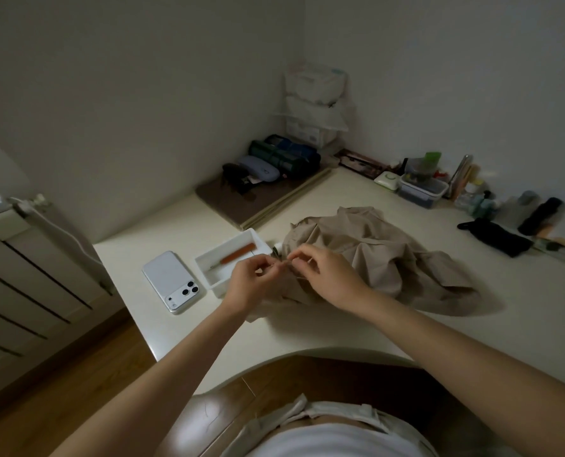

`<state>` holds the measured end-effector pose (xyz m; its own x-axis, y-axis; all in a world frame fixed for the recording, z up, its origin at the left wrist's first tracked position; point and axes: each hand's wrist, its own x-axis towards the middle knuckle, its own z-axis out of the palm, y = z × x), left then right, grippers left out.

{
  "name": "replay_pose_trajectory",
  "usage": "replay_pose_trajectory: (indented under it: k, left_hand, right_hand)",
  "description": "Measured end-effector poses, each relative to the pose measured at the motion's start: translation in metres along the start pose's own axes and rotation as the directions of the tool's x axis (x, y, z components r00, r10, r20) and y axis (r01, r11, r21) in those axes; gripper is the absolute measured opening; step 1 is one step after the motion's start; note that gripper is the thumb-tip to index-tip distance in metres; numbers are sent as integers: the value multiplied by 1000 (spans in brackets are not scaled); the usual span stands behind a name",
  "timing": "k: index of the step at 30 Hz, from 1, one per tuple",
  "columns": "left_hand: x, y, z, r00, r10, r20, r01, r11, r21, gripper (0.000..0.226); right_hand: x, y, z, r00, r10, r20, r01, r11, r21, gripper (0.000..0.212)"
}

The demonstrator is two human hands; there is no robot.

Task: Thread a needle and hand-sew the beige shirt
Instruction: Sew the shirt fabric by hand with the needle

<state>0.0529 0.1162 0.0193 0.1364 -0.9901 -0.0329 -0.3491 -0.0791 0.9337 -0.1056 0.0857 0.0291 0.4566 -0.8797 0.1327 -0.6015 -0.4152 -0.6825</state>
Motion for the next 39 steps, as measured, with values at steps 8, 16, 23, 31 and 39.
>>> replay_pose_trajectory:
  k: [8,16,23,31,39]
  left_hand:
    - [12,-13,-26,967,221,122,-247,933,262,12]
    - [6,-35,-43,980,125,153,-170,928,332,11]
    - [0,-56,-67,841,-194,506,-182,778,602,34]
    - [-12,-2,-67,813,-23,581,122,984,-132,43]
    - [-12,-7,-81,953,-38,299,133,943,-304,29]
  right_hand:
    - [23,-36,11,984,176,-18,-160,929,333,16]
    - [35,-51,16,966,252,-48,-194,840,507,11]
    - [51,-65,13,954,298,-11,-233,767,597,16]
    - [56,-78,11,936,351,34,-293,723,625,14]
    - [48,-43,-22,688,664,291,-317,-85,945,23]
